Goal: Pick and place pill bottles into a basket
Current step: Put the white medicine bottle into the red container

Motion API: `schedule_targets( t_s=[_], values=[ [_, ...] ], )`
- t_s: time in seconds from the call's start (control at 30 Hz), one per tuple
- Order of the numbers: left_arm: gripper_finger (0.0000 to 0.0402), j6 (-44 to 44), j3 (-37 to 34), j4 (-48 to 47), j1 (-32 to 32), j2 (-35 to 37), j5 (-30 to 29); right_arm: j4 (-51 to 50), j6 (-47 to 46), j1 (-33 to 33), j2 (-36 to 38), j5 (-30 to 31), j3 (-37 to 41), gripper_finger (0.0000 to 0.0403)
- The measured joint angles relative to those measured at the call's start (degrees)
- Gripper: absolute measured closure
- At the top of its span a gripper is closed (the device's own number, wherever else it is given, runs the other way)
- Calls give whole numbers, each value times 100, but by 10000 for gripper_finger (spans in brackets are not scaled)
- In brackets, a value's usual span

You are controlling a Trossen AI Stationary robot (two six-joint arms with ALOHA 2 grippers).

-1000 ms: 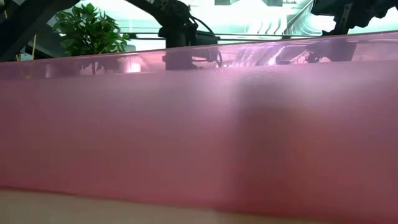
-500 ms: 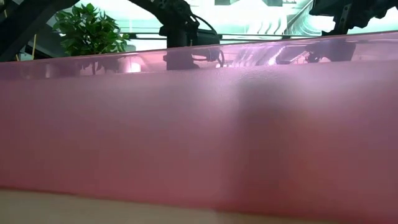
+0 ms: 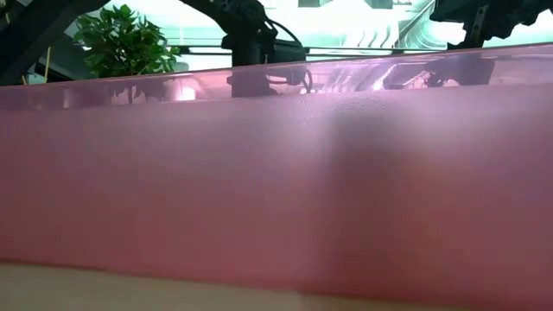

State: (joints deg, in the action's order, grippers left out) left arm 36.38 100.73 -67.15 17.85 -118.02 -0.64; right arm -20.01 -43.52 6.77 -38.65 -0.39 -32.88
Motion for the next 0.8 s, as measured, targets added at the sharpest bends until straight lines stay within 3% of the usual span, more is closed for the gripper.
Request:
schedule_targets(
  t_s=[0.33, 0.8],
  values=[
    [108, -5, -482, 195, -2, 0, 160, 11, -18, 2, 0, -2, 0, 111],
    [108, -42, -479, 728, -26, 0, 207, 4, 1, 1, 0, -2, 0, 111]
  ],
)
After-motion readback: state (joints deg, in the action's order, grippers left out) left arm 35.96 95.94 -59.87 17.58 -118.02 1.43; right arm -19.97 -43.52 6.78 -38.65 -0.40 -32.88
